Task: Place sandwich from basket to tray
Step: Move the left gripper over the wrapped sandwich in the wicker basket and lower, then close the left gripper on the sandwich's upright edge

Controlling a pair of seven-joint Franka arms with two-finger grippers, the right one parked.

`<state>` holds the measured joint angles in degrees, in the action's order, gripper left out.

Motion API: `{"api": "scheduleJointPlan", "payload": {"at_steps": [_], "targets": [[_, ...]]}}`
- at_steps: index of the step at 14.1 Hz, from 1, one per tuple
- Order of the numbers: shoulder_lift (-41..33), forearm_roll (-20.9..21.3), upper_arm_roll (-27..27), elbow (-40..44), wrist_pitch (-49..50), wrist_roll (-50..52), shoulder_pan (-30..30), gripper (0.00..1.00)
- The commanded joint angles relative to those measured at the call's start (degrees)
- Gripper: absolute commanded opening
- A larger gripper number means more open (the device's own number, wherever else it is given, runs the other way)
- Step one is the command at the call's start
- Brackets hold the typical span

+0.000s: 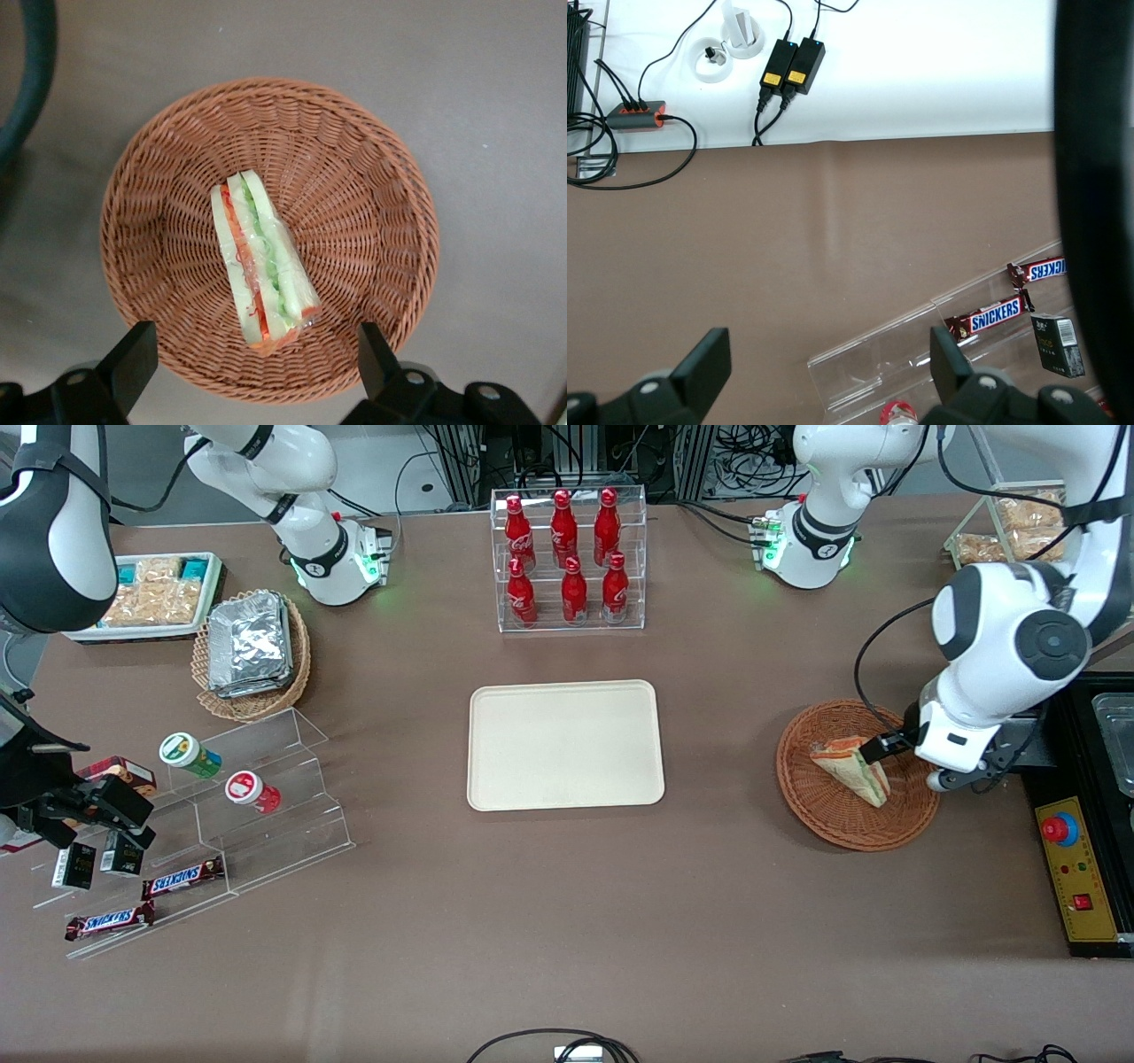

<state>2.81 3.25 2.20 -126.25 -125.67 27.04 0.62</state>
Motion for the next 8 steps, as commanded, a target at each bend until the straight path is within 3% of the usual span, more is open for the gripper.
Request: {"api": "scheduleJointPlan", "payload": {"at_steps": [1,8], "targets": [[-1.06,0.71,0.09,-3.38,-3.43,4.07,0.08,1.00],[3.16,0.62,0.00,-11.99,-18.89,9.70,0.08,1.00]]}}
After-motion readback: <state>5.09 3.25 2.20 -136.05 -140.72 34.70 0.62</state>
